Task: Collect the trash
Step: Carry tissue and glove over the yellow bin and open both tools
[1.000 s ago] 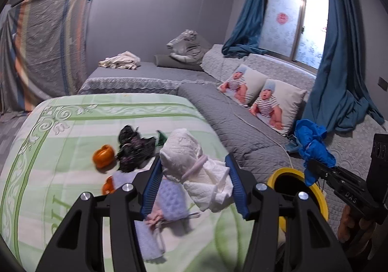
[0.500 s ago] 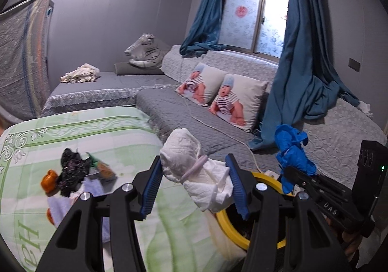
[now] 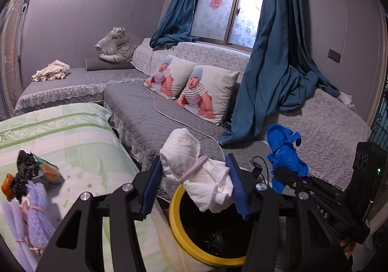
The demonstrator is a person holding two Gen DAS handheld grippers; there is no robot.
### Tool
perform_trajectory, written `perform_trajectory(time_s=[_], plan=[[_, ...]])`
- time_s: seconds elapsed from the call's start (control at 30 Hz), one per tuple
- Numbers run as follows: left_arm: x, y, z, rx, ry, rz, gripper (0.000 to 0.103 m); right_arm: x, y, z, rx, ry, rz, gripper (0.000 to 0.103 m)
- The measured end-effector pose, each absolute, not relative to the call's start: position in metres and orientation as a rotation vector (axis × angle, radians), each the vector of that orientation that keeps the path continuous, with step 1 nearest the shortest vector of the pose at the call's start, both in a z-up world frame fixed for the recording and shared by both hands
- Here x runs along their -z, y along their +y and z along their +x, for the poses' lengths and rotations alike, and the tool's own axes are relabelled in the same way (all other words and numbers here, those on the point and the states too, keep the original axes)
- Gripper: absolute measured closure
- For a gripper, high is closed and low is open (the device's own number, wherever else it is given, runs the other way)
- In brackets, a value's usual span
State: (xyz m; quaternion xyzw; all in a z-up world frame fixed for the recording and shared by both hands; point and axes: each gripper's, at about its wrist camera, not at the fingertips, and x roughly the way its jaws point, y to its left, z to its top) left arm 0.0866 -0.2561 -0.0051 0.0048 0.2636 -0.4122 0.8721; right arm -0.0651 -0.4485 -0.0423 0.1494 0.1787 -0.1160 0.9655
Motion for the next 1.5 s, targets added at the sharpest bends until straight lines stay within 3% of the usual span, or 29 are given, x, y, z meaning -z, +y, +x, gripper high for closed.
perform_trajectory(time_s=[0.53, 1.17, 1.27, 1.4, 1.5], plan=[[0.059, -0.316, 0.095, 0.902, 0.69, 0.088, 0.053, 0.083, -0.471, -0.061, 0.288, 0.479, 0.34, 0.088], [0.102, -0.331, 0.113, 0.912, 0.846, 0.078, 0.053, 0.122, -0.483, -0.044, 0.284, 0.615, 0.382, 0.087], [0.103, -0.328, 0.115, 0.906, 0.856, 0.06, 0.047, 0.124, -0.484, -0.044, 0.288, 0.621, 0.386, 0.086], [0.102, -0.326, 0.118, 0.895, 0.858, 0.036, 0.037, 0.125, -0.49, -0.046, 0.311, 0.62, 0.397, 0.073], [0.099, -0.324, 0.12, 0.887, 0.85, 0.02, 0.03, 0.124, -0.492, -0.048, 0.325, 0.612, 0.395, 0.07]])
